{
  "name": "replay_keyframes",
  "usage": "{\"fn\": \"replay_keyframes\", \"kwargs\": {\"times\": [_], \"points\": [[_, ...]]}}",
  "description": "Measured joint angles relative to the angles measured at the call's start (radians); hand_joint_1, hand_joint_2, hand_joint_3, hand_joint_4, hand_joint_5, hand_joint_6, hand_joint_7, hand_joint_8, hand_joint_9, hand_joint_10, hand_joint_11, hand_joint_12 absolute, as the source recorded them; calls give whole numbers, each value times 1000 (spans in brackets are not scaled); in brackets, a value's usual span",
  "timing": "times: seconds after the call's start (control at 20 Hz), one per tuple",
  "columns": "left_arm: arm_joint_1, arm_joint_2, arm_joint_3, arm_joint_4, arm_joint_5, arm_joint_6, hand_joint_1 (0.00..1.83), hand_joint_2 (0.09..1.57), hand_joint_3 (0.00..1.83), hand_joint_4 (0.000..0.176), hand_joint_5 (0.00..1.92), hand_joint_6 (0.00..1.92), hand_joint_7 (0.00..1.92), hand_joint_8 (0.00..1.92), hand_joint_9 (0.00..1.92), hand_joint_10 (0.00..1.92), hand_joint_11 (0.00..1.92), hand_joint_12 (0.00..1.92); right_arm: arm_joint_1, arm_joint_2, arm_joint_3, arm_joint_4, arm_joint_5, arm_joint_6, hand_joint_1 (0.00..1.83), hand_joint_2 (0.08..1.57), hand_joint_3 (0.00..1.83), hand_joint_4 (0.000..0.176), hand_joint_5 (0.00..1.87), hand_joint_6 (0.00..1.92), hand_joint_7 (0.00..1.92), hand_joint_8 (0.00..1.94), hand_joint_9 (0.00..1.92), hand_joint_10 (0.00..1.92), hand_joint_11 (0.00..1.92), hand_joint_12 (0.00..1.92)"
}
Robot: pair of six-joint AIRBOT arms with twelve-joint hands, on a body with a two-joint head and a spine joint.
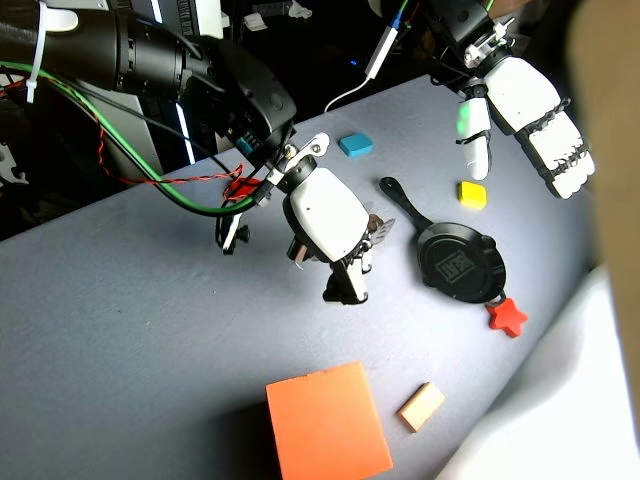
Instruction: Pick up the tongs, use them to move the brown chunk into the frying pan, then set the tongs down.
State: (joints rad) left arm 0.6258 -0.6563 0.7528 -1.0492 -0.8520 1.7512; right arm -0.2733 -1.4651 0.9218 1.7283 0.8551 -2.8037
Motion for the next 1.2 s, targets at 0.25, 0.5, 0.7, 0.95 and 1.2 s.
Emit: {"fn": "replay_keyframes", "kwargs": {"times": [0.25, 0.5, 0.7, 0.95, 1.2], "points": [[3, 0, -1, -2, -2, -2, 0, 1338, 0, 0, 22, 3, 48, 1, 38, 3, 7, 6, -3, -13, 3, -5, -6, -1, 1072, 1274, 0, 0, 686, 1412, 1088, 39, 749, 775, 433, 1538], [3, 0, -5, -2, -5, -2, 0, 1339, 1, 0, 29, 6, 51, 5, 40, 5, 17, 13, -1, -11, 3, -5, -6, -8, 1193, 1160, 0, 0, 833, 1245, 1082, 720, 1009, 768, 548, 1542], [5, 0, -5, -2, -10, -2, 0, 1336, 0, 0, 17, 1, 44, 1, 37, 3, 10, 13, 1, -4, 3, -7, -7, -11, 1101, 1202, 0, 0, 824, 1243, 1165, 550, 1029, 954, 621, 1686], [5, 0, -5, -2, -10, -2, 0, 1338, 1, 0, 10, 1, 48, 2, 36, 2, 6, 16, 1, 6, -7, -7, -8, -19, 1025, 1181, 2, 2, 870, 1221, 1347, 1039, 1196, 1431, 809, 1873], [5, 0, -5, -3, -11, -2, 0, 1338, 0, 0, 22, 5, 50, 2, 39, 2, 7, 22, -7, 26, -40, -6, -7, -29, 558, 1447, 8, 141, 1258, 1758, 1485, 1619, 1482, 1850, 1339, 1921]]}}
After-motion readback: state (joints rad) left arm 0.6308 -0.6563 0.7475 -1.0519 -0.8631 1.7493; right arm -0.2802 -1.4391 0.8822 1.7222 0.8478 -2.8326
